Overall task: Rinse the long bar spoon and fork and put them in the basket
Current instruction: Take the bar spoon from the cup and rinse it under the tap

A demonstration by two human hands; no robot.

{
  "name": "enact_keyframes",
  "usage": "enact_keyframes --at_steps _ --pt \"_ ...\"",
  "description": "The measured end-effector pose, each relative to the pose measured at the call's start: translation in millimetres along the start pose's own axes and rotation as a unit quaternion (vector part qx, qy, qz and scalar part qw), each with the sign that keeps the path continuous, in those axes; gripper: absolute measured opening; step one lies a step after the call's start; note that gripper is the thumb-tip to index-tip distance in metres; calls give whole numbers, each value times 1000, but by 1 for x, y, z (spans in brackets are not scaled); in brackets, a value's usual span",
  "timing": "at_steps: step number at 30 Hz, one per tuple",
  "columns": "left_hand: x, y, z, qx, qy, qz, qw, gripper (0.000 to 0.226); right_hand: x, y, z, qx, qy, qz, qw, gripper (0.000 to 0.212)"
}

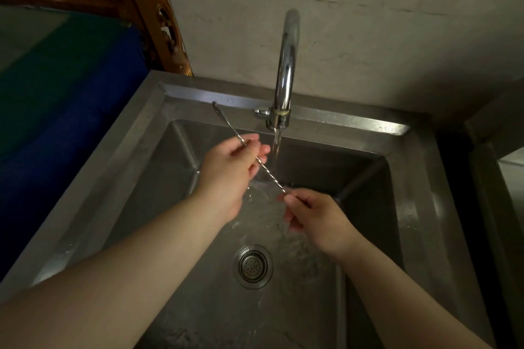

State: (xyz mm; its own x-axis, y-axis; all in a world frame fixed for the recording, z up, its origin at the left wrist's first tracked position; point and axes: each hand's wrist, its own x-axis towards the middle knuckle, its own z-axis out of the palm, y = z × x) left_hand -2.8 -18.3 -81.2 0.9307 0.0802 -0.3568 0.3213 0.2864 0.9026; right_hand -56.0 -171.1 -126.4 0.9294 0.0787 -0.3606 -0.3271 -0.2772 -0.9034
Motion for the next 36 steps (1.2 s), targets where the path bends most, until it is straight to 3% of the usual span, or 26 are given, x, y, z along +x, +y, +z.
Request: enact_keyframes --at_steps 7,10,14,17,21,28,33,36 --pt "19 2 -20 -128 161 -38 978 15 3 -21 -14 -47 72 -5 996 8" --pt "28 -9 -32 -184 195 -126 955 2 11 -42 -10 108 88 -3 990 6" --pt "27 -38 -39 -175 164 -256 937 18 23 -68 9 176 55 -52 982 4" --pt "17 -59 -26 -141 97 -322 931 25 23 -75 14 137 60 -77 986 9" --pt "6 -72 -1 -165 41 -371 913 16 10 -77 4 77 77 -120 987 16" --pt "4 -79 14 -195 10 -364 911 11 -5 -77 -9 92 122 -136 979 9" --pt "18 -80 5 -229 89 -300 922 15 -29 -48 -24 150 178 -137 963 9" --pt "23 -74 2 -242 136 -226 934 16 -47 -17 -25 267 239 -66 931 10"
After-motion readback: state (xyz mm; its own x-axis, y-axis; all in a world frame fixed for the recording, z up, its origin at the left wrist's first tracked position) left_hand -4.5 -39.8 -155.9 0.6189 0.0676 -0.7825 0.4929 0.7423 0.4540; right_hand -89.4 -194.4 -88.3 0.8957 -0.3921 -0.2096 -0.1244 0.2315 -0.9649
